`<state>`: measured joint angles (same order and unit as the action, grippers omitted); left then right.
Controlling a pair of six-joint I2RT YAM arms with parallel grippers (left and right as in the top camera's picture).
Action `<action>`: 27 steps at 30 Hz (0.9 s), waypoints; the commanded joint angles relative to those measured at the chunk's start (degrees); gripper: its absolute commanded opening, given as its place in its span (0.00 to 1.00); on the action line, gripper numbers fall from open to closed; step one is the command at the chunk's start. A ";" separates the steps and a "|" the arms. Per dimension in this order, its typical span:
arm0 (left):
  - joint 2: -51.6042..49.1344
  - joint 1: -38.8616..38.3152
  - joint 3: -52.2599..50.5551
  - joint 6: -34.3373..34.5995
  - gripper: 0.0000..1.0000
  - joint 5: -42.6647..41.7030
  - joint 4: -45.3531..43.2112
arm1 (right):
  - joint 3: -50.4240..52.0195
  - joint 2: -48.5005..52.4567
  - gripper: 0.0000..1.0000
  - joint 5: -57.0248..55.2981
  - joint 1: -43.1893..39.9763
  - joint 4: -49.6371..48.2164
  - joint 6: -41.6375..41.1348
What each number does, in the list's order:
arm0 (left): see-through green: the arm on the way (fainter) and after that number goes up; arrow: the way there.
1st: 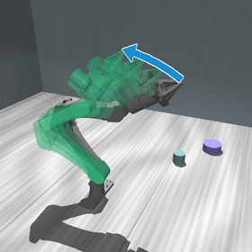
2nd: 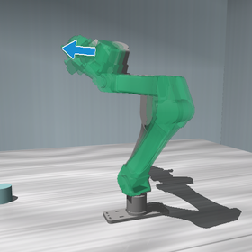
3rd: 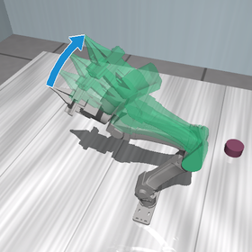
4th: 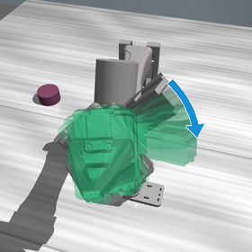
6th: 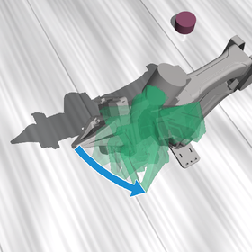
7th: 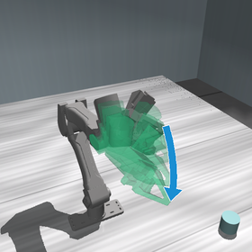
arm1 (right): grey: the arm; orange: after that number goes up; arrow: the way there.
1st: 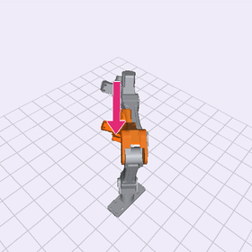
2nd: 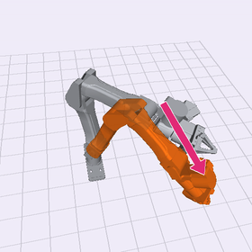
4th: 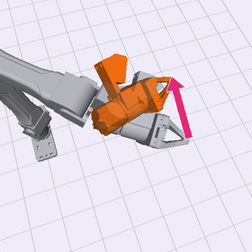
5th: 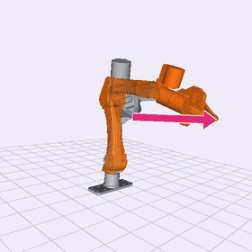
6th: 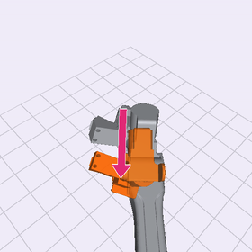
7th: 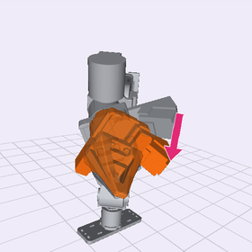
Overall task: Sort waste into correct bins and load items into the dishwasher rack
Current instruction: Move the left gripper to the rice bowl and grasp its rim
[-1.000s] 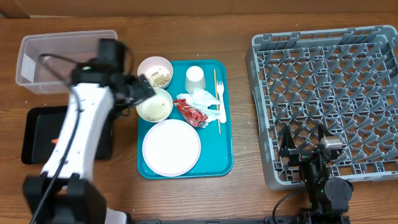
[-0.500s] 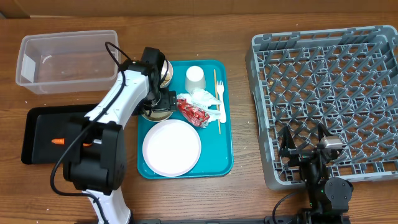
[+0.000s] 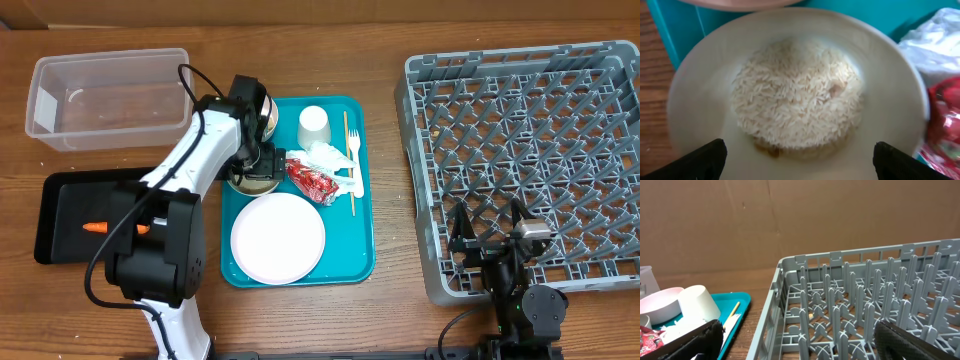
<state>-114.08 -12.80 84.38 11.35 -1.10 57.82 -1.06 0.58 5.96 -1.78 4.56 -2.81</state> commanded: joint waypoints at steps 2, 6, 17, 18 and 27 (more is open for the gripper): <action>2.64 -0.70 7.58 -1.29 0.97 -0.83 4.00 | 0.59 -0.35 1.00 -0.35 -0.11 -0.22 -0.15; 2.86 -0.74 10.16 -2.47 1.00 -5.75 8.11 | 0.59 -0.35 1.00 -0.35 -0.13 -0.22 -0.15; 2.82 -3.63 -2.43 -7.37 1.00 -4.11 0.28 | 0.59 -0.35 1.00 -0.35 -0.13 -0.22 -0.15; 2.82 -3.63 -2.47 -7.32 0.99 -3.69 0.11 | 0.59 -0.35 1.00 -0.35 -0.11 -0.22 -0.15; 2.82 -4.00 -2.71 -7.58 0.68 0.07 -1.88 | 0.59 -0.35 1.00 -0.35 -0.11 -0.22 -0.15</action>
<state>-112.18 -16.32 82.08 5.06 -2.39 56.42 -1.06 0.58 5.96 -1.78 4.56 -2.81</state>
